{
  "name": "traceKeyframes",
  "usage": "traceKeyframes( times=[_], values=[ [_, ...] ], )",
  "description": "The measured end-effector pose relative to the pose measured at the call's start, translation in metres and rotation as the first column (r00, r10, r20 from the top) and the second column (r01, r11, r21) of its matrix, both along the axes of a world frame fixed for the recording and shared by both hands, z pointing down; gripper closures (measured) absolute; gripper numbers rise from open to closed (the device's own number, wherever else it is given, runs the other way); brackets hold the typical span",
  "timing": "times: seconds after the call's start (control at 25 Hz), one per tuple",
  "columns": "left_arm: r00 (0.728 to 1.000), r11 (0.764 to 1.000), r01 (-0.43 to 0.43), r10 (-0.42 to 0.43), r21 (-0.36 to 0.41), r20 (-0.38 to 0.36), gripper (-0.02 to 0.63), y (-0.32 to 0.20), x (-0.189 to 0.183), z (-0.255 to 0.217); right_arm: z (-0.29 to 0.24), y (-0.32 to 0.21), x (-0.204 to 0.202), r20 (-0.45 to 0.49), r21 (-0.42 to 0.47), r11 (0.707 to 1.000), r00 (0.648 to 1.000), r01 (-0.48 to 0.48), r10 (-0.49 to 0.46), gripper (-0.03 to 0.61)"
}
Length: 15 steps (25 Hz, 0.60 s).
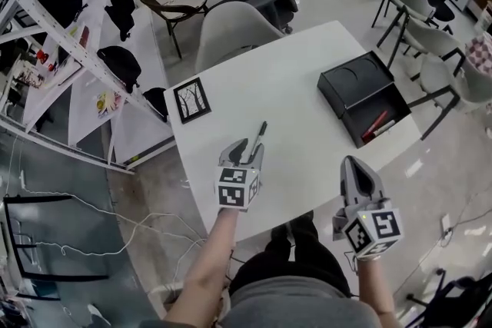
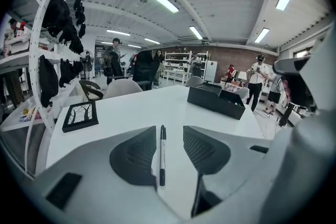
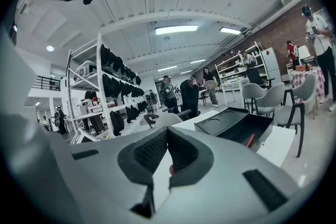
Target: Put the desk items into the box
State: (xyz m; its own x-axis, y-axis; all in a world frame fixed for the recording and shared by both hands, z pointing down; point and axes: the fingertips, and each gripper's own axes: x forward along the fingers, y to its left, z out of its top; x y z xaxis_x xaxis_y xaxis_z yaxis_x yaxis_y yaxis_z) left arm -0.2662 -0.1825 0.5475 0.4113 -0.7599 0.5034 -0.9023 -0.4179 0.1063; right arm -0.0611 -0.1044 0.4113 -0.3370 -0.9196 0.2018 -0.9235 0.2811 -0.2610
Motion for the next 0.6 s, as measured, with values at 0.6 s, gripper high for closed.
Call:
traceKeyframes(
  times=[0.6],
  values=[
    [0.997,0.985,0.031,-0.017,-0.171,0.08,0.463,-0.021,0.0,0.058,0.016,-0.026,0.009,0.018,-0.048,0.999,1.0,0.009,-0.008,0.575]
  ],
)
